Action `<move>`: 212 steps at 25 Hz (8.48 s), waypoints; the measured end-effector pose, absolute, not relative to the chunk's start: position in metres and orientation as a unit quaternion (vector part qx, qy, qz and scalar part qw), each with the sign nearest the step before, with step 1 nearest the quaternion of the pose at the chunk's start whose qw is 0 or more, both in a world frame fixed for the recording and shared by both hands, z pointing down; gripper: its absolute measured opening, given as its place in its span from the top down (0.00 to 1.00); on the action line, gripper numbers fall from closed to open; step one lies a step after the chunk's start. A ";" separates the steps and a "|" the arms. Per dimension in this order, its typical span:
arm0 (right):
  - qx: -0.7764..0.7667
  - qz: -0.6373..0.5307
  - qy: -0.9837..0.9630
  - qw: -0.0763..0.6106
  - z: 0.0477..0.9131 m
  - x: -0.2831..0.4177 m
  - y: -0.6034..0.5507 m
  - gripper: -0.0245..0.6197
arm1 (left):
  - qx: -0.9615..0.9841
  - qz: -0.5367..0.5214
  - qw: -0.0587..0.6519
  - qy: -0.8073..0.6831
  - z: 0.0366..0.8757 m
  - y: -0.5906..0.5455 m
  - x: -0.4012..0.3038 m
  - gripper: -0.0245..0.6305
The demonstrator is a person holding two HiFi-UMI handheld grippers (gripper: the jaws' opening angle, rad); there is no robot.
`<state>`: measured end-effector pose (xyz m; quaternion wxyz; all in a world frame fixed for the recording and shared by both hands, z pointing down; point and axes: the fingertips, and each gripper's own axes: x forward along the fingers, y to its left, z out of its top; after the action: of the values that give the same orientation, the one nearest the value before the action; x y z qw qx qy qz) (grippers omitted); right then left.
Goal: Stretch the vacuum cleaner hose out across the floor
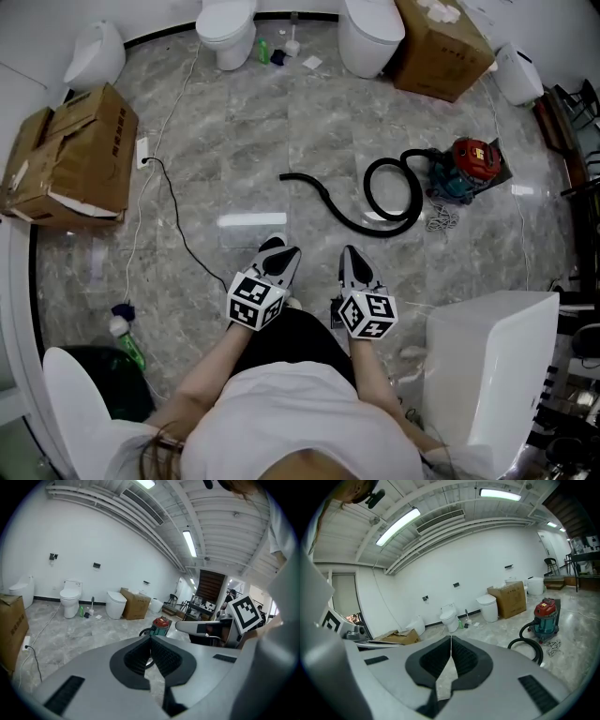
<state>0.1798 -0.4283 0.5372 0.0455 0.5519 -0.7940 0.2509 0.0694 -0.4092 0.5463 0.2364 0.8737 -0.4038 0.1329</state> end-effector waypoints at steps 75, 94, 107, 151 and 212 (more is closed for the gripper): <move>0.442 0.347 -0.789 0.249 0.997 0.192 -0.813 0.93 | 0.905 0.332 0.207 -0.169 1.007 -0.810 0.108 0.94; 0.376 0.373 -0.775 0.345 1.196 0.180 -0.801 0.57 | 0.867 0.461 0.141 -0.124 1.195 -0.828 0.100 0.44; 0.375 0.351 -0.762 0.393 1.300 0.186 -0.803 0.57 | 0.861 0.467 0.155 -0.130 1.295 -0.843 0.105 0.44; 0.218 0.273 -0.814 0.465 1.041 0.162 -0.769 0.58 | 0.797 0.576 0.178 -0.021 1.073 -0.783 0.068 0.71; 0.117 0.193 -0.837 0.498 0.666 0.080 -0.625 0.58 | 0.825 0.507 0.245 -0.051 0.681 -0.616 -0.003 0.79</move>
<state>0.0803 -0.6252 0.6664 0.4982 0.1173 -0.8371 0.1933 -0.0034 -0.6164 0.6811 0.2451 0.8251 -0.0508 0.5066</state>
